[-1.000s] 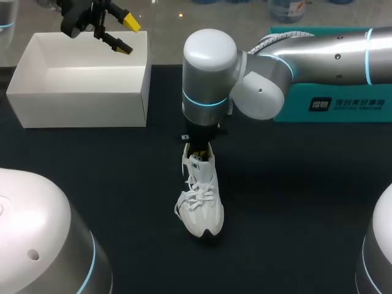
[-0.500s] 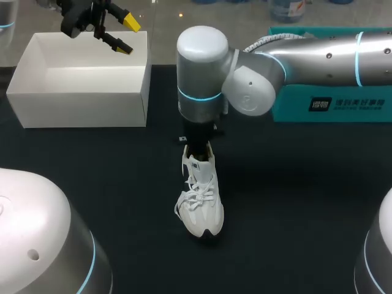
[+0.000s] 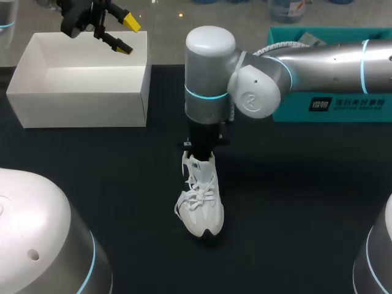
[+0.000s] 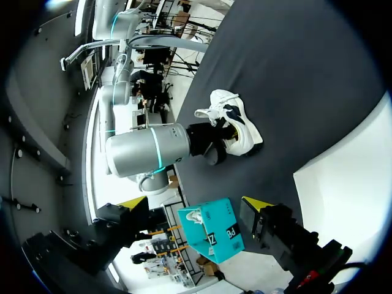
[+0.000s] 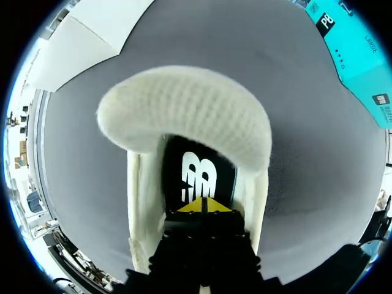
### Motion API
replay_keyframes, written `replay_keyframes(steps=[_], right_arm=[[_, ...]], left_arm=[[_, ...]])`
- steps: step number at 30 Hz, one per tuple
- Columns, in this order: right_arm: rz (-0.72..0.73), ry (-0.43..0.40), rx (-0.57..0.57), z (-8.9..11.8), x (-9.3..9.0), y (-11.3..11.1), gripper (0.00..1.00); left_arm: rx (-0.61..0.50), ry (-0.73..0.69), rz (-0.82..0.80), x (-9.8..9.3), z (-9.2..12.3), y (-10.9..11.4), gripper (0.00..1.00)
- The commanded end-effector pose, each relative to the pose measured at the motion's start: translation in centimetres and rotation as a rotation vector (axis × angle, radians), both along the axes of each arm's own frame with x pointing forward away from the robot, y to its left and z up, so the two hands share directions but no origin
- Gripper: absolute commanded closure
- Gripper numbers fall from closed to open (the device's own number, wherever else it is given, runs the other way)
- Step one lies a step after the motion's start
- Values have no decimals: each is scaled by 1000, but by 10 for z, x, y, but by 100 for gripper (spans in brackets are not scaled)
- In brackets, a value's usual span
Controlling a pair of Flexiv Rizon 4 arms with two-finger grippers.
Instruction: Take the shoe out of the shoebox, open the shoe tongue, remove and reinsert the insole, then place the shoe into the shoebox
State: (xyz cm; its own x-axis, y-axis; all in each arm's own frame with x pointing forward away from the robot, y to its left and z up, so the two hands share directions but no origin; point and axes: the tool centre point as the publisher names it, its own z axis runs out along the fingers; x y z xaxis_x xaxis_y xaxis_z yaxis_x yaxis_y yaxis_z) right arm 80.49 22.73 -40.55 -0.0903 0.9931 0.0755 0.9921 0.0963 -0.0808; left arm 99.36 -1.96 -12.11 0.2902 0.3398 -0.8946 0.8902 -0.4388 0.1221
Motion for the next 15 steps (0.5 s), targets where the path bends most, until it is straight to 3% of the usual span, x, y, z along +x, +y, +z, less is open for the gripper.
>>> replay_keyframes(steps=[1, 8, 15], right_arm=[[-19, 55, 9, -5, 6, 2, 100], [-61, 126, 15, 39, 0, -3, 100], [-88, 213, -13, 62, -7, -2, 100]], left_arm=[[2, 0, -3, 1, 0, 0, 0], [2, 0, -3, 1, 0, 0, 0], [2, 0, -3, 1, 0, 0, 0]])
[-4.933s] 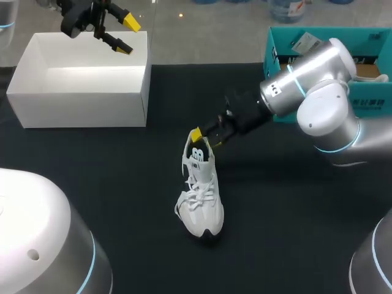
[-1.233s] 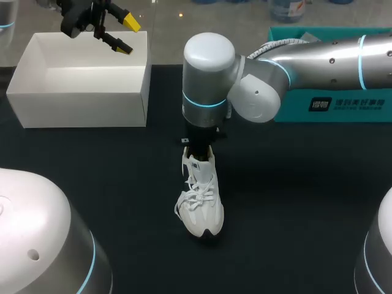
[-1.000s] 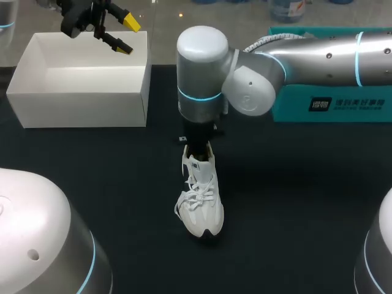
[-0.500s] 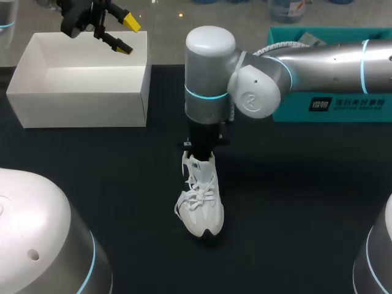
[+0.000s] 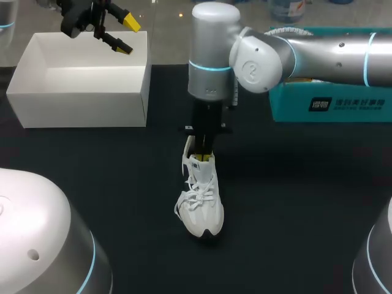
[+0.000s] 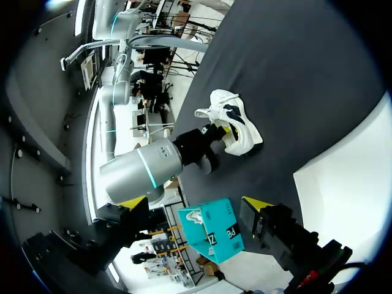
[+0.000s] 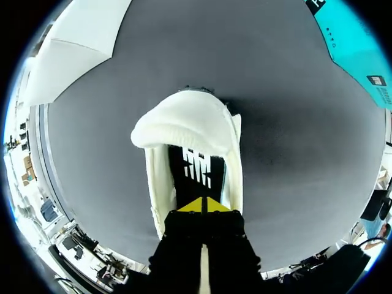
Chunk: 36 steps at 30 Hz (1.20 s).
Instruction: Take the shoe out of the shoebox, open the shoe tongue, remove and reinsert the insole, then place the shoe into the shoebox
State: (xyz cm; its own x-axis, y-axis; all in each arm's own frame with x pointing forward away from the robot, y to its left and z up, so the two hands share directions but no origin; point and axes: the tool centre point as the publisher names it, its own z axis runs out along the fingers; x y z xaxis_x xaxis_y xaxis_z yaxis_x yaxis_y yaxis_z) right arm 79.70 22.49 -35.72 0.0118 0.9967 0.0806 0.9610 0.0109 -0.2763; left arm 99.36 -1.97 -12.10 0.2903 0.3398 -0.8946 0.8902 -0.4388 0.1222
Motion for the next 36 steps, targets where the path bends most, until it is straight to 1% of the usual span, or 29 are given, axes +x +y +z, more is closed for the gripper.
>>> replay_keyframes(steps=[1, 2, 4, 5, 10, 11, 12, 13, 14, 22, 29, 36], right_arm=[[-2, 14, -11, 15, -1, 1, 100], [-9, 31, -13, 16, -2, 1, 100], [-12, 36, -17, 16, -4, 2, 100], [-17, 56, -19, 16, -5, 2, 100], [-26, 54, -20, 15, -12, 5, 100], [-26, 48, -18, 13, -13, 4, 79], [-29, 45, -14, 11, -14, 4, 53], [-31, 48, -9, 9, -15, 4, 16], [-32, 49, -10, 8, -15, 4, 0], [-40, 40, -17, 8, -19, 6, 0], [-26, 47, -20, 8, -18, 9, 0], [-25, 52, -33, 13, -19, 13, 0]], left_arm=[[2, 0, -3, 1, 0, 0, 0], [2, 0, -3, 1, 0, 0, 0], [2, 0, -3, 1, 0, 0, 0], [2, 0, -3, 1, 0, 0, 0], [2, 0, -3, 1, 0, 0, 0], [2, 0, -3, 1, 0, 0, 0], [2, 0, -3, 1, 0, 0, 0], [2, 0, -3, 1, 0, 0, 0], [2, 0, -3, 1, 0, 0, 0], [2, 0, -3, 1, 0, 0, 0], [2, 0, -3, 1, 0, 0, 0], [2, 0, -3, 1, 0, 0, 0]])
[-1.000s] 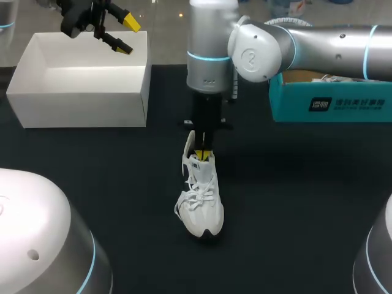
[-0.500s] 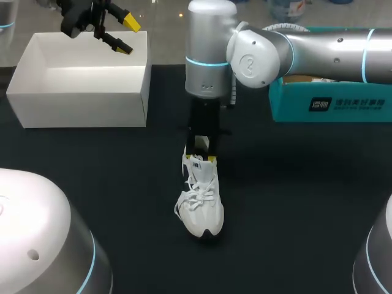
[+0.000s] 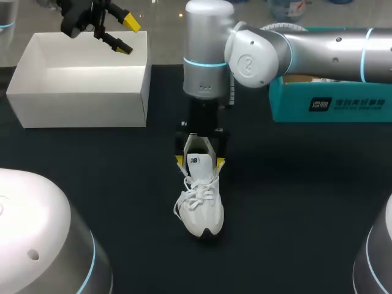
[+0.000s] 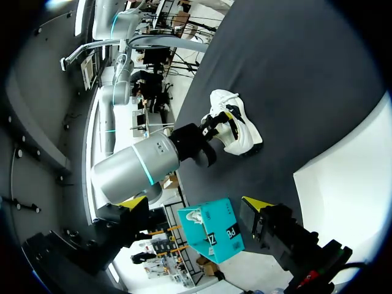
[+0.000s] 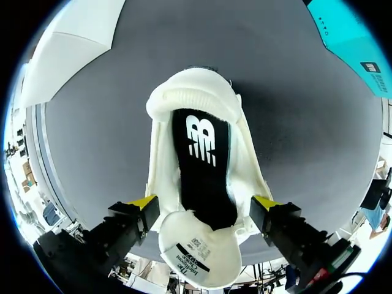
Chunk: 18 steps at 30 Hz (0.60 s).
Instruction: Take the shoe out of the shoebox, open the shoe tongue, remove and reinsert the insole, then place the shoe into the shoebox
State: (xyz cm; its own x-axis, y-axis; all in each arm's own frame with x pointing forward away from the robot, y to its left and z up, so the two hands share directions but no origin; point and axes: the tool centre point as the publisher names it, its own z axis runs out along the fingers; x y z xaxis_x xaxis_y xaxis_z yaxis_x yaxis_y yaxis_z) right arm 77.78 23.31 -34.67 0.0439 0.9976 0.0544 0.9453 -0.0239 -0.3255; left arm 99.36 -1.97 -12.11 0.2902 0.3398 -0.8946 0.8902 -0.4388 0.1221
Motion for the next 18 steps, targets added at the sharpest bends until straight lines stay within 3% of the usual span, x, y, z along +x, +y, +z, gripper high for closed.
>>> replay_keyframes(steps=[1, 18], right_arm=[[5, 1, -10, 4, 0, 5, 0], [-47, 32, -40, 11, -22, 5, 0]], left_arm=[[2, 0, -3, 1, 0, 0, 0], [2, 0, -3, 1, 0, 0, 0]])
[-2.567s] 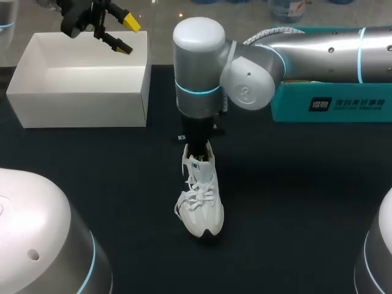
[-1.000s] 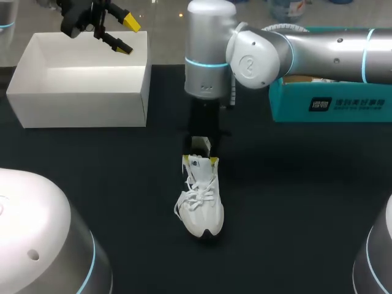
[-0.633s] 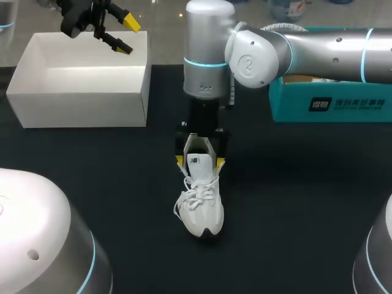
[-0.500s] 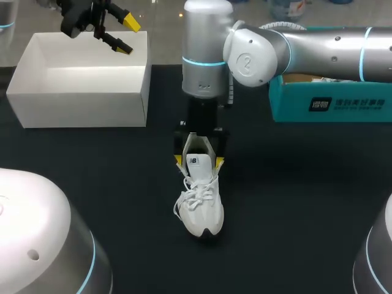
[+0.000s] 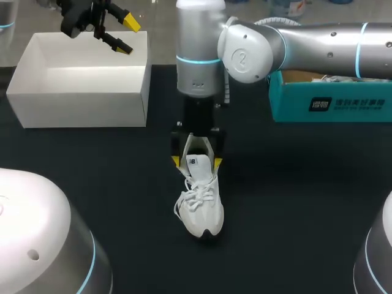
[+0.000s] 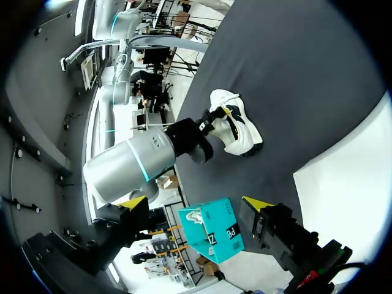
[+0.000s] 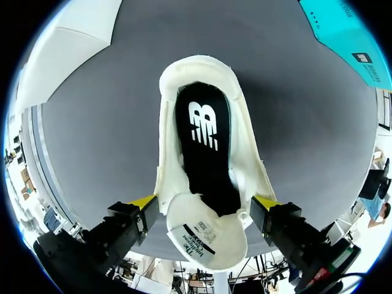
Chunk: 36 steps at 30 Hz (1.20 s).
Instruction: Take the shoe out of the shoebox, open the shoe tongue, remove and reinsert the insole, then place the shoe into the shoebox
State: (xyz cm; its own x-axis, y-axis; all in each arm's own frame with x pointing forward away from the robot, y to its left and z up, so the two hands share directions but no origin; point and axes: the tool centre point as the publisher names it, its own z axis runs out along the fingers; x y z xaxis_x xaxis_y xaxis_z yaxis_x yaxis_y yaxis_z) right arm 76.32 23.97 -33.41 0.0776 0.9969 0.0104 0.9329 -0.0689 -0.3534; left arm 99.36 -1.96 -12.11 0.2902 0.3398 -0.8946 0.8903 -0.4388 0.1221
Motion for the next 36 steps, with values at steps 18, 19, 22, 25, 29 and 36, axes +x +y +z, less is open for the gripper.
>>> replay_keyframes(steps=[18, 19, 22, 25, 29, 36], right_arm=[[-126, 20, -28, 19, -57, 1, 0], [-126, 18, -29, 20, -58, 1, 26], [-120, 14, -28, 22, -57, 5, 100], [-113, 27, -23, 24, -58, 6, 100], [-141, 11, -36, 28, -65, -1, 100], [-144, -9, -69, 39, -62, -4, 100]], left_arm=[[2, 0, -3, 1, 0, 0, 0], [2, 0, -3, 1, 0, 0, 0], [2, 0, -3, 1, 0, 0, 0], [2, 0, -3, 1, 0, 0, 0], [2, 0, -3, 1, 0, 0, 0], [2, 0, -3, 1, 0, 0, 0]])
